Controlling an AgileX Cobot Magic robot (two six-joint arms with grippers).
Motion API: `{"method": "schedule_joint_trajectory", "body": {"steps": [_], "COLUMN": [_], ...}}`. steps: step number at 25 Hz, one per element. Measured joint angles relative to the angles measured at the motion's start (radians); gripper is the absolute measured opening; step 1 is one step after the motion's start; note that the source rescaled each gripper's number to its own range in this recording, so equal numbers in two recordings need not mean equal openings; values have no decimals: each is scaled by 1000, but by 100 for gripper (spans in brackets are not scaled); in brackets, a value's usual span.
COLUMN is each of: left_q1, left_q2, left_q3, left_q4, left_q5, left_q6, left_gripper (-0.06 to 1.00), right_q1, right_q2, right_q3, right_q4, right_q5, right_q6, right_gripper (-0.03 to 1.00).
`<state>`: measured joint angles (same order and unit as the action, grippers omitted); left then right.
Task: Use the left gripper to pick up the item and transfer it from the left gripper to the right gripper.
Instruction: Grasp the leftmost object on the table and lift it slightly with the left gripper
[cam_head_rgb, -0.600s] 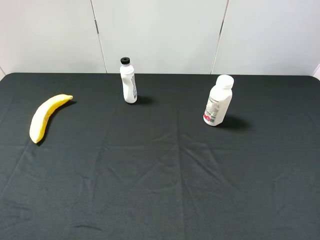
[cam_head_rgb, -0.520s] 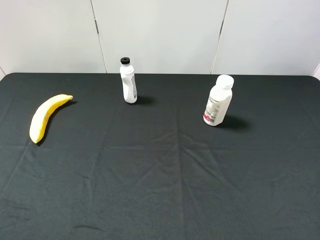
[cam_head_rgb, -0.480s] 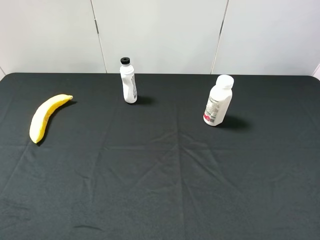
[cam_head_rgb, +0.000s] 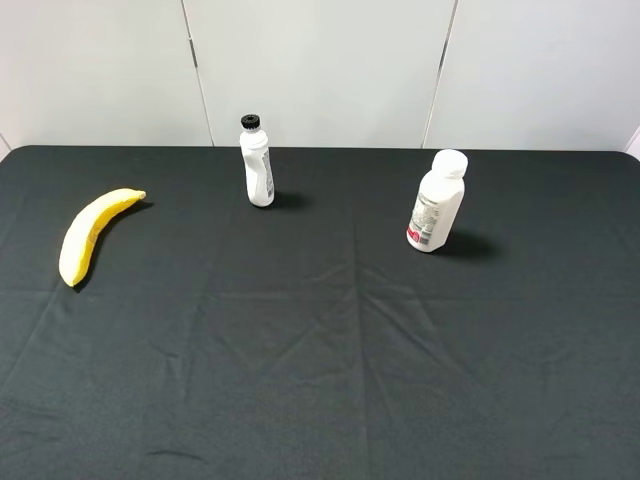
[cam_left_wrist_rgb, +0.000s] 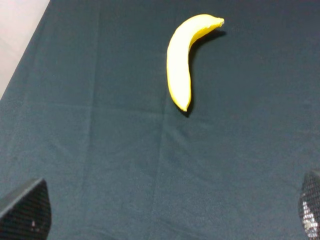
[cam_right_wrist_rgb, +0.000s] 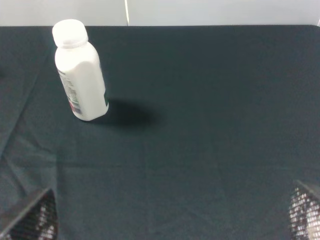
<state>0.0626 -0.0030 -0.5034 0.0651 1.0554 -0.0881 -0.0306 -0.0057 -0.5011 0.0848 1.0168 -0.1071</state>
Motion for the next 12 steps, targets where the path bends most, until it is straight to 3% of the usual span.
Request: {"method": "schedule_joint_trajectory", "body": {"steps": [12], "left_q1": [0], "left_q2": [0], "left_q3": [0], "left_q4": [-4], "left_q5": [0], "left_q6": [15], "left_gripper": [100], "right_q1": [0], "right_q2": [0], "right_q3": [0], "right_q4": [0], "right_q5": [0], "right_q6": [0], "right_gripper": [100]}}
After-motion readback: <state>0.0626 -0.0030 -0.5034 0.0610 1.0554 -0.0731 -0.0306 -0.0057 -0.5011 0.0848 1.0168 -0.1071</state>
